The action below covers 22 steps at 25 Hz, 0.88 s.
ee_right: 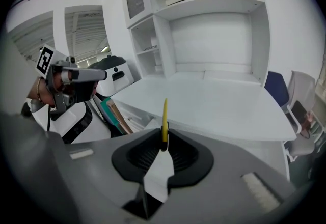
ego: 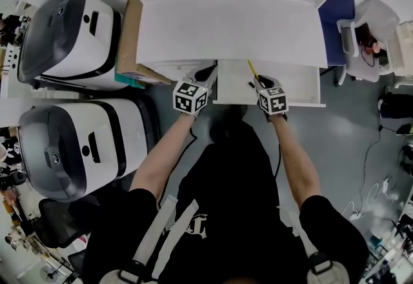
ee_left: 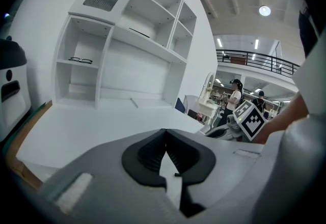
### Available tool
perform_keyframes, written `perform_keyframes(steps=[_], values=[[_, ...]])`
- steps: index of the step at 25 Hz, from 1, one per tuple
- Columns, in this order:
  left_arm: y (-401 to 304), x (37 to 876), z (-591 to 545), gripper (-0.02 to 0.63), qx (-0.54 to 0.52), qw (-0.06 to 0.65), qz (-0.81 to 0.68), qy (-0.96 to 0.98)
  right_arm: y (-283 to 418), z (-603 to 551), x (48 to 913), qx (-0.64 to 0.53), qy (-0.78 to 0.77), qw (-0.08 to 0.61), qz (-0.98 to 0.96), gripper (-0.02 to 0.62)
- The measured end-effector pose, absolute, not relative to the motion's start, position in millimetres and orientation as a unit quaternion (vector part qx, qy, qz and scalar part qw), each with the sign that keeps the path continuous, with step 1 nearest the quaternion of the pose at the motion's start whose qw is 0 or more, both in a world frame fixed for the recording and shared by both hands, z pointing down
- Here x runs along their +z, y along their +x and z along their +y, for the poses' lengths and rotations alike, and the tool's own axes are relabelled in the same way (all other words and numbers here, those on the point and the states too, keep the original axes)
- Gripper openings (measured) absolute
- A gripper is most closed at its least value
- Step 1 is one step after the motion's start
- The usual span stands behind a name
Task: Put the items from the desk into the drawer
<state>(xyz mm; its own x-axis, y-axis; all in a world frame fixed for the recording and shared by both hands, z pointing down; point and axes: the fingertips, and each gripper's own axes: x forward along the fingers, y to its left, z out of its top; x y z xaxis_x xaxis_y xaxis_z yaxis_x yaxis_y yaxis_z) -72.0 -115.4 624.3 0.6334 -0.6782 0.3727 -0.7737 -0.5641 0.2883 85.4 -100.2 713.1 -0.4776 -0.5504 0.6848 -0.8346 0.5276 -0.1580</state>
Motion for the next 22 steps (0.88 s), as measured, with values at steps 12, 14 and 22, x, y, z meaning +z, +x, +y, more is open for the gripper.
perform_keyframes(steps=[12, 14, 22], values=[[-75.2, 661.1, -102.6, 0.005, 0.124, 0.242, -0.420, 0.866, 78.3, -81.9, 786.6, 0.308, 0.381, 0.325, -0.809, 0.051], [-76.5, 666.2, -100.5, 0.005, 0.126, 0.246, -0.423, 0.863, 77.0, -81.6, 794.9, 0.314, 0.378, 0.329, -0.807, 0.051], [-89.3, 678.8, -96.0, 0.005, 0.129, 0.256, -0.433, 0.855, 65.6, -81.4, 812.4, 0.333, 0.367, 0.329, -0.804, 0.052]])
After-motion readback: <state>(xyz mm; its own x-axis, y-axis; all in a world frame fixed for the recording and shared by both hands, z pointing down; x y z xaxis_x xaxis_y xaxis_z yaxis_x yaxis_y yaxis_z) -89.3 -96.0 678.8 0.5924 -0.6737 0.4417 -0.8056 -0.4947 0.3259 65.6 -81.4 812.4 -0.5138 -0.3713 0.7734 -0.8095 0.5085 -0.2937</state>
